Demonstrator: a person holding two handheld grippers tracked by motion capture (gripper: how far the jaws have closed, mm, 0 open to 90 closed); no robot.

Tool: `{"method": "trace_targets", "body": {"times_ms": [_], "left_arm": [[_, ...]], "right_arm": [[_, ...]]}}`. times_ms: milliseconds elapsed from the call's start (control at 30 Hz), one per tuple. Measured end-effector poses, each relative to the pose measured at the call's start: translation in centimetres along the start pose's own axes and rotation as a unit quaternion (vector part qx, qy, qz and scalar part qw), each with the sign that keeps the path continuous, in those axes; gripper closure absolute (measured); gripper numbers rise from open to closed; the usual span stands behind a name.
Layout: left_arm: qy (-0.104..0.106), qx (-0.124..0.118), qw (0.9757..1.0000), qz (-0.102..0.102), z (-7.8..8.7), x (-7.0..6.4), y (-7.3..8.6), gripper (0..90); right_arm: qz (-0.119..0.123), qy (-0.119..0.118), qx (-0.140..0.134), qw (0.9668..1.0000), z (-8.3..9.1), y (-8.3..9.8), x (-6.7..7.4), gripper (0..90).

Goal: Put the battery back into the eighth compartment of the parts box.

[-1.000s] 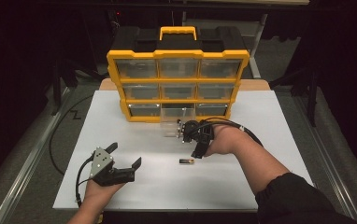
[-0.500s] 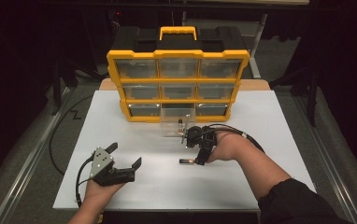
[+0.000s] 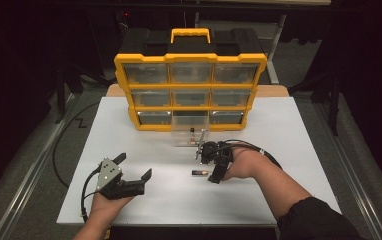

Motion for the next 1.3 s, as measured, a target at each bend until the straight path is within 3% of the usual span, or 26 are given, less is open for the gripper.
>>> {"method": "trace_targets", "body": {"times_ms": [500,767,1100,1300], "left_arm": [[0.0,0.0,1.0,-0.002,0.0,0.0,0.0,0.4],[0.001,-0.001,1.0,-0.002,0.0,0.1,0.0,0.4],[0.0,-0.002,1.0,-0.001,0.0,0.1,-0.1,0.4],[0.0,-0.002,1.0,-0.001,0.0,0.0,-0.1,0.4]], "right_arm": [[0.013,-0.015,-0.005,0.9998,-1.8,-0.9,0.1,25.5],[0.018,-0.02,-0.003,0.9996,-2.7,-1.7,-0.1,30.9],[0.03,-0.014,-0.006,0.9994,-3.1,-2.2,-0.7,56.3],[0.034,-0.011,-0.005,0.9994,-3.1,-2.3,-0.7,67.2]]}}
Point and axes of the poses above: each handheld gripper's, and its own axes: z roughly backward along the jaws, y roughly out of its underside, x roughly to its left, the point moved 6 cm from there along -z, roughly forward along the jaws, and after that the axes turned 14 degrees about -y, right-handed, at the moved point
